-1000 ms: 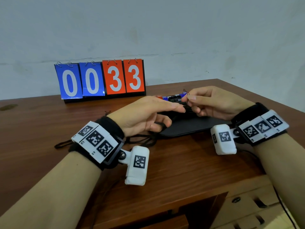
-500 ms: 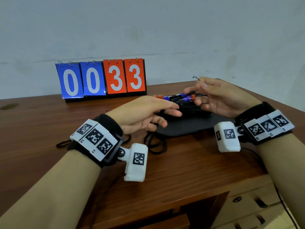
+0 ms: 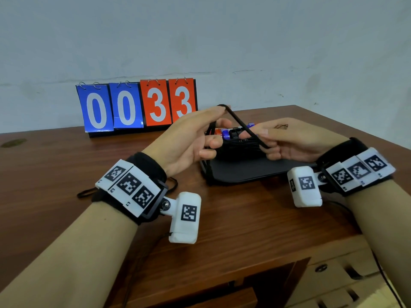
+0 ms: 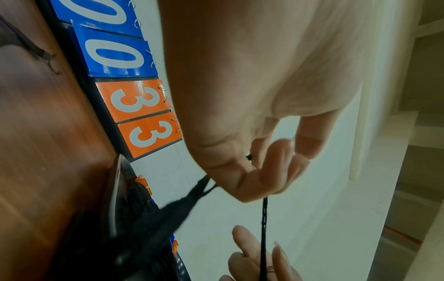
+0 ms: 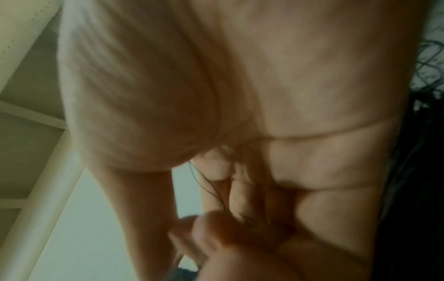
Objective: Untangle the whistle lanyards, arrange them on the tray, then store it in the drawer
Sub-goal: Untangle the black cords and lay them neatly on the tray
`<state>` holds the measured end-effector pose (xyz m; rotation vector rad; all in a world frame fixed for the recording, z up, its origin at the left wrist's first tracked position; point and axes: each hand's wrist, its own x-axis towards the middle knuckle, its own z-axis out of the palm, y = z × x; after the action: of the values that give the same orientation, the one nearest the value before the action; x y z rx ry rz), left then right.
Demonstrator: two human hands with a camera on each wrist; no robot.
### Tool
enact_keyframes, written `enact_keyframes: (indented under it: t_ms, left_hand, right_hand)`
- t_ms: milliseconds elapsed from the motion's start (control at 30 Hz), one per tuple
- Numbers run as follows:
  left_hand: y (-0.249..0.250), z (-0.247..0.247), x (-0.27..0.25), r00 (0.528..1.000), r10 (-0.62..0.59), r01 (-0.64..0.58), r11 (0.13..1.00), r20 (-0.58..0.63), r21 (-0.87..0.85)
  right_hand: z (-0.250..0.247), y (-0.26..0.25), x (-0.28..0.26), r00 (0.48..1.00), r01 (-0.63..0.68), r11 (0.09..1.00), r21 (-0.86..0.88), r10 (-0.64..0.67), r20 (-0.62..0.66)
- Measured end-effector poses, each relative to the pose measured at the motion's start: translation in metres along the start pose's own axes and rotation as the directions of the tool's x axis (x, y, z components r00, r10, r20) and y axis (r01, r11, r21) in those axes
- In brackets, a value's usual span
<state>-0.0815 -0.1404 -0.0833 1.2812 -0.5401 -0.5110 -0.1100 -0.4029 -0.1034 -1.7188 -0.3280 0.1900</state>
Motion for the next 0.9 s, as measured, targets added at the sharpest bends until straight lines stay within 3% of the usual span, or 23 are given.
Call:
enact_keyframes:
  t_ms: [133,300,567,700,900]
  left_hand:
    - [0.000,0.004,-0.002,0.992,0.022,-0.013,0.998,0.126,-0.068]
    - [0.000,0.008,-0.006,0.961,0.015,0.013,0.995,0.277,-0.099]
    - [-0.005,0.015,-0.005,0.898,0.038,0.071,0.971,0.438,-0.230]
    - [-0.006,0.014,-0.003,0.899,0.043,0.067,0.970,0.436,-0.234]
    - [0.002,0.000,0.001,0.978,0.027,-0.004,0.994,0.208,-0.110]
  right_hand:
    - [0.007,-0.002,-0.002,0.999,0.028,0.998,-0.062,-0.027,0.028]
    - [0.011,-0.006,-0.006,0.983,0.028,1.000,0.003,-0.028,0.181]
    - [0.025,-0.009,-0.006,0.862,0.000,0.998,0.069,-0.035,0.506]
    - [0.025,-0.008,-0.005,0.843,0.013,0.995,0.094,-0.061,0.535]
    - [0.016,-0.005,-0.002,0.922,0.094,0.994,0.062,-0.111,0.370]
